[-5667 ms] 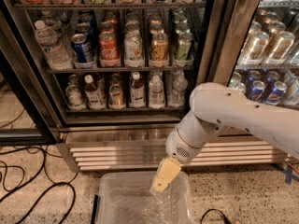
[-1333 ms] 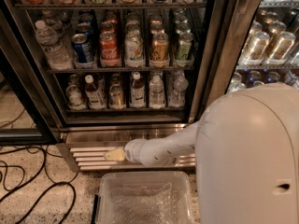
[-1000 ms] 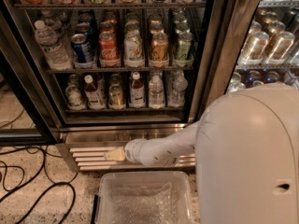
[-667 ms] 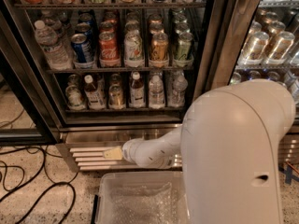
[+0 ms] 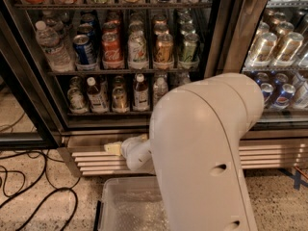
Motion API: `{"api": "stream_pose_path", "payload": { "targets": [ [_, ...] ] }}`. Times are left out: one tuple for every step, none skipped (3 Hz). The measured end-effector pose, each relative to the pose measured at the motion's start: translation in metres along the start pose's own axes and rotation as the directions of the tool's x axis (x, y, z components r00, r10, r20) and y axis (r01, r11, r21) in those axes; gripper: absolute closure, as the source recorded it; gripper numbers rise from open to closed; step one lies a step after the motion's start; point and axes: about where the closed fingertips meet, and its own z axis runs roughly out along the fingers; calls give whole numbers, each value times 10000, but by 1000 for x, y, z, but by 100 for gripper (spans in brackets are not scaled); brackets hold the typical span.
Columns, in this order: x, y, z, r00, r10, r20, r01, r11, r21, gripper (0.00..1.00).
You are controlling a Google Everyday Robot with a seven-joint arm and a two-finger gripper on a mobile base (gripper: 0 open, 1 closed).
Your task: Pick orange can from bottom shelf of fridge
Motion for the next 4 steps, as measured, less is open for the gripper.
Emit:
{"api": "stream_pose_path", "payload": {
  "targets": [
    [-3, -1, 0, 9999, 37, 108, -38, 10000, 78, 0],
    [-21, 6, 8, 9964, 130, 838, -123, 9999, -93, 0],
    [-57, 16, 16, 9813, 99, 1922, -56, 9997, -226, 0],
    [-80, 24, 18, 9654, 85, 2606, -5, 9995, -306, 9]
  ]
}}
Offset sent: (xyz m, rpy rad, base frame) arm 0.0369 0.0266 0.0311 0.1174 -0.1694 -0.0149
